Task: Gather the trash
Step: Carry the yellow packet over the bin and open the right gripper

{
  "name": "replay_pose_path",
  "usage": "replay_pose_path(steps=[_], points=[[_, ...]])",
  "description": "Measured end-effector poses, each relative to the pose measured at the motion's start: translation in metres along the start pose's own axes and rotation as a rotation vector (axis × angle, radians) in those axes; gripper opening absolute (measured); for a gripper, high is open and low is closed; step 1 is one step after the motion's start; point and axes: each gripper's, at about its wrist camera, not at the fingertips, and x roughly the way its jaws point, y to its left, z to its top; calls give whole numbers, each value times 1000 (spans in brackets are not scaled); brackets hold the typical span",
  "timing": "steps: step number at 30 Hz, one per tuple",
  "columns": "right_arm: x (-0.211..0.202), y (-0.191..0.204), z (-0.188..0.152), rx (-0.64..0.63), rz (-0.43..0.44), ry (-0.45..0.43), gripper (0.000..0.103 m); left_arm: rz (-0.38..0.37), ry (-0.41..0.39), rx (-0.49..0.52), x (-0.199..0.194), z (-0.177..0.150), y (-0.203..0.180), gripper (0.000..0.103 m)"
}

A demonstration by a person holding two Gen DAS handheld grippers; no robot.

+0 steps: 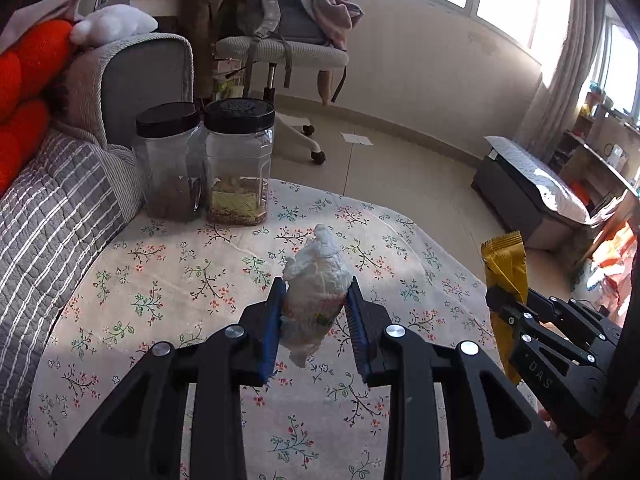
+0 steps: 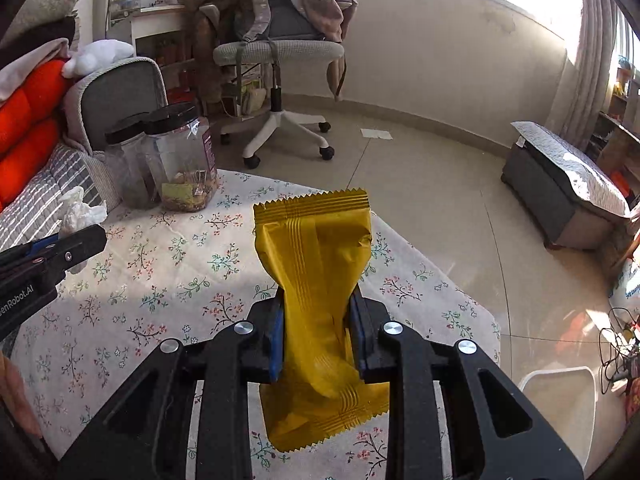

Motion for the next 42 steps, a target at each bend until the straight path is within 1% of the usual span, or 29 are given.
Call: replay_pose_path(steps=[4, 8, 14, 22, 26, 31, 36, 39, 42], points=[[-23, -11, -2, 42, -60, -59, 25, 18, -48, 14, -16, 2, -9, 30], [-48, -25, -4, 109, -106, -109, 25, 17, -90, 32, -33, 0, -25, 31], [-79, -51, -13, 179, -159, -166, 26, -3, -141, 40, -56, -5, -47, 31], [-112, -87, -28, 236, -239, -212, 26, -42, -179, 84, -76, -5, -83, 31], [-128, -110, -37, 258, -295, -233, 27, -68, -190, 107, -82, -6, -104, 31], [-145, -147, -49, 293, -371, -236, 27, -112, -188, 148, -86, -10, -135, 31], [-161, -189, -65, 330, -448, -217, 27, -156, -184, 204, -87, -16, -172, 31], [-164, -214, -72, 344, -490, -180, 28, -184, -182, 236, -88, -19, -196, 31], [-160, -238, -82, 374, -509, -122, 31, -215, -176, 270, -87, -22, -219, 31]])
